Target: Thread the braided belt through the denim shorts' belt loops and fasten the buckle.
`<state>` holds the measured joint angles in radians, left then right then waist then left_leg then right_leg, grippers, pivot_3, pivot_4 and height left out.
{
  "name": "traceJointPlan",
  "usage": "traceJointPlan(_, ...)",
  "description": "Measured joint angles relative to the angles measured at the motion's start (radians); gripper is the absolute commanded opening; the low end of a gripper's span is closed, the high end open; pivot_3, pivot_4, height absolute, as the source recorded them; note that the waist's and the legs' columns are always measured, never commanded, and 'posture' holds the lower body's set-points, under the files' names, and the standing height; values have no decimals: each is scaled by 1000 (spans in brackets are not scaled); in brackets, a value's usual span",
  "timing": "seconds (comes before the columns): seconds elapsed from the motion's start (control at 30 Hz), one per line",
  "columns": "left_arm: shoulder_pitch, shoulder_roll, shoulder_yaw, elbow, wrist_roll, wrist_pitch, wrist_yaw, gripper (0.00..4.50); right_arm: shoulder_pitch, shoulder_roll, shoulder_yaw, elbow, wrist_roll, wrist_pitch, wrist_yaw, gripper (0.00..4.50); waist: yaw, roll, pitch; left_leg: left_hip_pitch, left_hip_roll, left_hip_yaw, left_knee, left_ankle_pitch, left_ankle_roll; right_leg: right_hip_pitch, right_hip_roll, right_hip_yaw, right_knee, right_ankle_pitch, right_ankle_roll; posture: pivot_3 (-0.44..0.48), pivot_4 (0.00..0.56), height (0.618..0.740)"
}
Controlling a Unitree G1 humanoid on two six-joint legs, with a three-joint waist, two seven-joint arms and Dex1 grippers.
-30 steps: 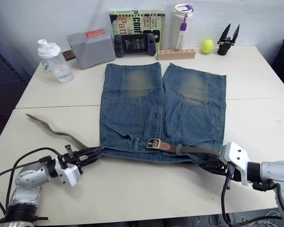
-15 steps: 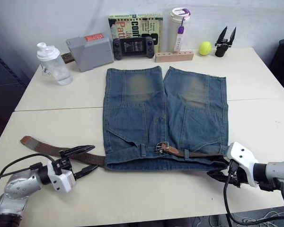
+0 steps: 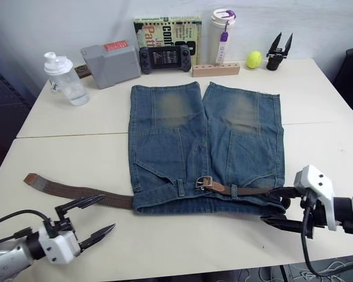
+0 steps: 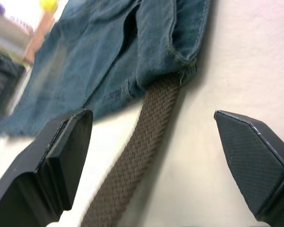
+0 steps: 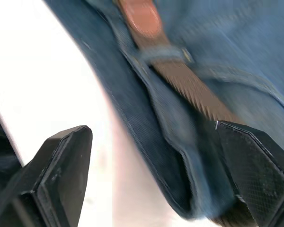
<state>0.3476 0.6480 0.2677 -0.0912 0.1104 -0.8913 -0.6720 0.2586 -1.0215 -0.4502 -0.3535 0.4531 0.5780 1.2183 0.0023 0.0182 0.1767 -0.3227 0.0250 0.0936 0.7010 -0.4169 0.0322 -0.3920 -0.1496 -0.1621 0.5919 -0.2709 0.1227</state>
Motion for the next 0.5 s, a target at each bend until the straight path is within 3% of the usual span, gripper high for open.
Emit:
traceJointPlan(0.17,195,34,60,-154,-198,277,-19,4500,-77,-41,-53,-34,193,148,71,4449,-3,-1,1,0,2,0,0,-2,0,-1,0,2,-1,-1,-2,0,150,731)
traceJointPlan(0.23,247,41,77,-217,-346,453,-18,4500,-149,-40,-55,-34,265,196,58,4449,-3,-2,2,-1,2,0,1,-2,0,-1,0,3,-1,-1,-2,0,150,731)
traceJointPlan(0.3,334,81,91,-276,-593,692,-3,4500,-279,2,-35,-57,364,250,-24,4449,-4,-2,3,-1,4,-1,1,-3,-2,-1,0,4,0,-2,-4,0,150,731)
traceJointPlan(0.33,349,82,92,-287,-629,723,4,4500,-297,12,-25,-62,369,255,-37,4449,-4,-2,3,-1,4,-1,1,-3,-2,-1,0,4,0,-2,-4,0,150,731)
traceJointPlan(0.37,412,88,96,-331,-810,847,38,4500,-351,65,26,-91,382,261,-93,4449,-5,-2,3,-1,5,-1,1,-3,-3,-2,0,4,0,-2,-5,0,150,731)
traceJointPlan(0.5,488,85,119,-402,-1097,1029,85,4500,-411,139,125,-113,360,253,-178,4449,1,-1,4,-5,3,-2,3,-3,-3,-4,1,3,0,-2,-5,0,150,731)
